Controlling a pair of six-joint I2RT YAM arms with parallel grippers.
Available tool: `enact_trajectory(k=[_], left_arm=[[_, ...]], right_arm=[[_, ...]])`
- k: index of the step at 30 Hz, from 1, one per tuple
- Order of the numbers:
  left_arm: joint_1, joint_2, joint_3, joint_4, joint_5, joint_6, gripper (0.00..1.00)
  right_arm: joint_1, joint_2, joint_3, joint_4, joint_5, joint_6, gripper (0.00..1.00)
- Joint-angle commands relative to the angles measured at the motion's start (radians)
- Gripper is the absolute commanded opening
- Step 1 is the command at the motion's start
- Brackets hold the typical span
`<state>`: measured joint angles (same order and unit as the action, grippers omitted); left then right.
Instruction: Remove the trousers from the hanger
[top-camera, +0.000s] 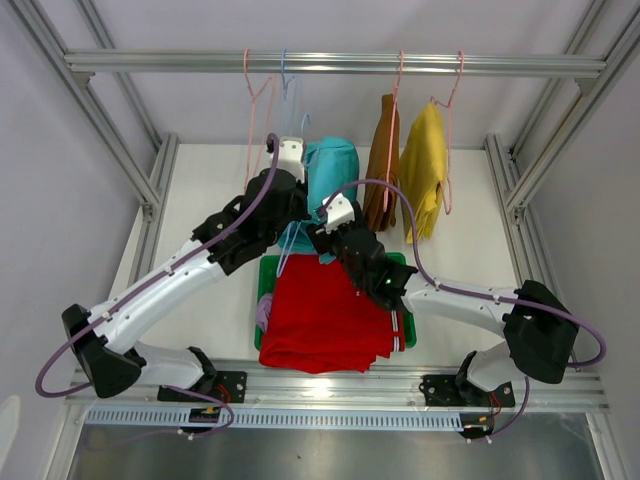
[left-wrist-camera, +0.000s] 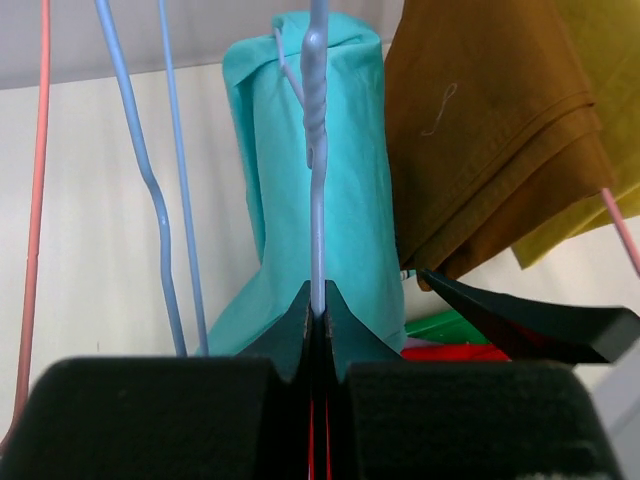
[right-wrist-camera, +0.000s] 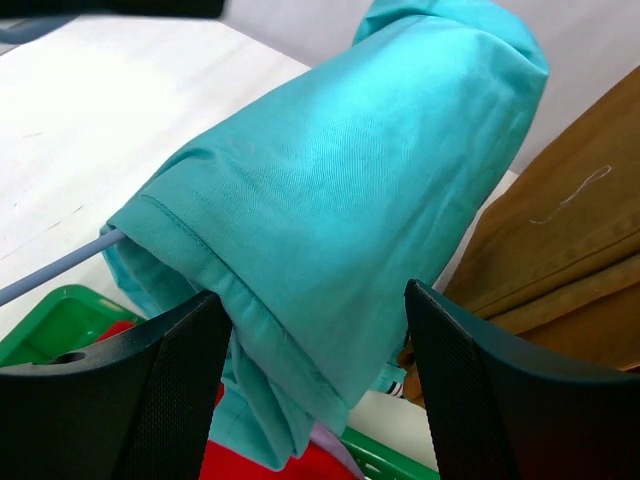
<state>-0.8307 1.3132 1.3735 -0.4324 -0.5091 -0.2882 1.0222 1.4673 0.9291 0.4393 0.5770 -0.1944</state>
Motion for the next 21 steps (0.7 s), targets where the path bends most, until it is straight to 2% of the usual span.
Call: enact_trajectory(k=[1, 14, 18, 21], left_arm=[[-0.001, -0.063, 0.006, 0.024, 0.058, -0.029, 0.00], [-0.001, -0.065, -0.004, 0.023, 0.084, -0.039, 0.01], [-0.001, -0.065, -0.007, 0.023, 0.090, -0.037, 0.00], [-0.001, -0.066, -0.008, 0.024, 0.101, -0.040, 0.00]], right_arm=[[-0.023, -0.019, -0.004, 0.047, 0.004, 0.047, 0.73], [-0.050, 0.010, 0.007, 0.038, -0.051, 0.078, 0.72], [-0.051, 0.025, 0.008, 0.047, -0.063, 0.085, 0.67], [-0.056, 0.048, 0.020, 0.056, -0.065, 0.081, 0.57]])
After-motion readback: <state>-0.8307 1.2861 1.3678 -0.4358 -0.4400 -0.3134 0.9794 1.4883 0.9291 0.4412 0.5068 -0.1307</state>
